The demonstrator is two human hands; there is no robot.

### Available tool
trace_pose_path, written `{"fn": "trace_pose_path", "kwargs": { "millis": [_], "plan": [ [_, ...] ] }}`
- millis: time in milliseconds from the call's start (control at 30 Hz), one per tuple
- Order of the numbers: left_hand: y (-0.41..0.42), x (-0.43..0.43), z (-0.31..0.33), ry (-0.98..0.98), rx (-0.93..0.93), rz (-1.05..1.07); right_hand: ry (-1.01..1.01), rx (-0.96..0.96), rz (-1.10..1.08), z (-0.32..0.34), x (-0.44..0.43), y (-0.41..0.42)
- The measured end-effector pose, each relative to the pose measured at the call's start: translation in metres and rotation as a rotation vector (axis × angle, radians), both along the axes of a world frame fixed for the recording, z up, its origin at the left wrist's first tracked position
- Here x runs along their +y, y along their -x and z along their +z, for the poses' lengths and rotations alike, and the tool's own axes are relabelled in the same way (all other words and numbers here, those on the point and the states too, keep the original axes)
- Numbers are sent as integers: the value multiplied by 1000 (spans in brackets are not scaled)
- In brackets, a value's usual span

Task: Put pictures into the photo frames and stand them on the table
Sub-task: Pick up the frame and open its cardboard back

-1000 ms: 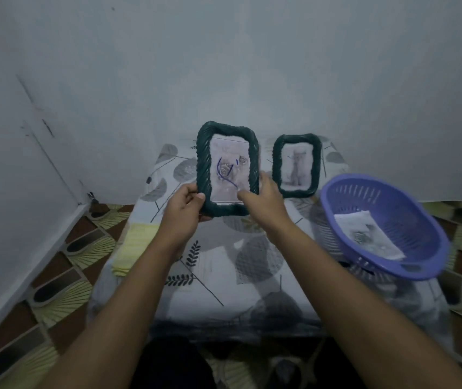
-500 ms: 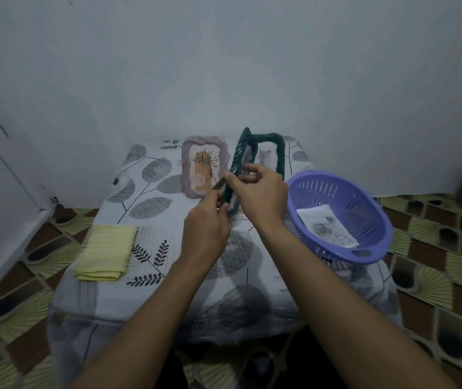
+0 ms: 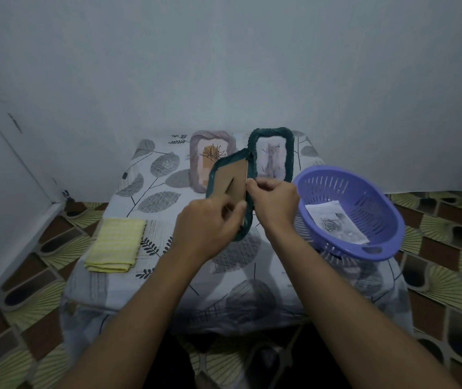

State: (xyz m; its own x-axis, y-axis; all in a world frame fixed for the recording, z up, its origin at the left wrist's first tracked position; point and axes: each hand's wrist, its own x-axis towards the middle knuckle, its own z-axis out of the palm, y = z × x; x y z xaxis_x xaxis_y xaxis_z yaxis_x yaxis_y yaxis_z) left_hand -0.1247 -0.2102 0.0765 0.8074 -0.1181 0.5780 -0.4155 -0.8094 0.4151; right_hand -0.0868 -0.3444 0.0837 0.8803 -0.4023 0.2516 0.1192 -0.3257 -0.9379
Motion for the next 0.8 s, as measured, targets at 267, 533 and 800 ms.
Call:
{"fn": "trace_pose_path", "kwargs": {
  "millis": [267, 533, 800],
  "plan": [
    [-20, 31, 6, 1014, 344, 249, -48, 71, 20, -11, 0, -5],
    [-36, 51, -36, 712, 729, 230, -176, 115, 48, -26, -7, -10],
    [-42, 46, -42, 787, 497, 147, -242, 155, 18, -38, -6, -13]
  ]
}}
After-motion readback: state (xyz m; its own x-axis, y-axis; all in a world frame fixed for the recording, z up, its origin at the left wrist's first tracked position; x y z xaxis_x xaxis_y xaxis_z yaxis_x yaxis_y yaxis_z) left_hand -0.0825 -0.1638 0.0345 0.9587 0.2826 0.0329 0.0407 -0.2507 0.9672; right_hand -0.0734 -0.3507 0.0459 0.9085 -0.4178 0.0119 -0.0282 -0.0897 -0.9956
